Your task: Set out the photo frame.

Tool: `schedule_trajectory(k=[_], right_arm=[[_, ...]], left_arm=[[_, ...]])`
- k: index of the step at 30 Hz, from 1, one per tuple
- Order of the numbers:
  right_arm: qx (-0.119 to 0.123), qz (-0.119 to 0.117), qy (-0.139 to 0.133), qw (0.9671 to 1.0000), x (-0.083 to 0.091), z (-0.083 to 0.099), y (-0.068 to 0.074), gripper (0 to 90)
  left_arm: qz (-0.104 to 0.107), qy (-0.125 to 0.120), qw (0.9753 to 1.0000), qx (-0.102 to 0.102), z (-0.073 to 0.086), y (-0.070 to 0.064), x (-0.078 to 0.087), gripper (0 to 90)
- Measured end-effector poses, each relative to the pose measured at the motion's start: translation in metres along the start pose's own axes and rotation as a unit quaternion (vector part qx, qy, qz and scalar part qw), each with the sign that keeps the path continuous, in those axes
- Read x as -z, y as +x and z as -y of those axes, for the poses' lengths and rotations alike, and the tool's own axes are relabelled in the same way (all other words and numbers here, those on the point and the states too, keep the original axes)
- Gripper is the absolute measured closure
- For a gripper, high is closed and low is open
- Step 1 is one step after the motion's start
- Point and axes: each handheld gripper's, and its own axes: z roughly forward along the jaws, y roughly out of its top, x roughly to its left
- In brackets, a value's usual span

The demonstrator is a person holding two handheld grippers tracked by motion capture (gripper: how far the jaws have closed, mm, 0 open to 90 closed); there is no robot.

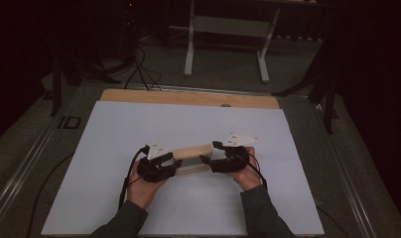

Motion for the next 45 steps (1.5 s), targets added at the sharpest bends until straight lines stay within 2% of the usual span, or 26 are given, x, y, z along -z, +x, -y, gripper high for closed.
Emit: schedule_trajectory(k=[3, 7, 11, 16, 21, 26, 36, 45], right_arm=[[0.009, -0.012, 0.008, 0.9999, -0.007, 0.002, 0.002, 27.8], [0.013, -0.006, 0.013, 0.9998, -0.011, 0.003, 0.004, 28.9], [0.006, -0.008, 0.018, 0.9998, -0.014, 0.007, 0.001, 31.4], [0.010, -0.001, 0.021, 0.9997, -0.016, 0.009, 0.000, 35.9], [0.005, -0.007, 0.012, 0.9999, -0.020, 0.008, -0.003, 33.7], [0.007, -0.016, 0.015, 0.9997, -0.026, 0.010, -0.004, 31.5], [0.013, -0.018, 0.017, 0.9996, -0.020, 0.011, -0.004, 43.4], [0.019, -0.023, 0.014, 0.9994, -0.017, 0.010, -0.004, 48.4]], left_arm=[[-0.001, 0.001, 1.0000, -0.002, 0.000, 0.000, 0.000, 56.3], [0.000, 0.001, 1.0000, -0.002, -0.001, 0.001, 0.000, 56.6], [0.000, 0.002, 1.0000, -0.003, -0.001, 0.002, 0.000, 56.9], [0.000, 0.002, 0.9999, -0.011, -0.002, 0.003, -0.001, 57.2], [0.000, 0.004, 0.9999, -0.014, -0.002, 0.004, -0.001, 58.5], [0.002, 0.004, 0.9999, -0.014, -0.002, 0.004, -0.001, 58.5], [0.002, 0.005, 0.9999, -0.010, -0.004, 0.007, -0.002, 56.1], [0.005, 0.008, 0.9999, -0.011, -0.007, 0.012, -0.001, 54.9]])
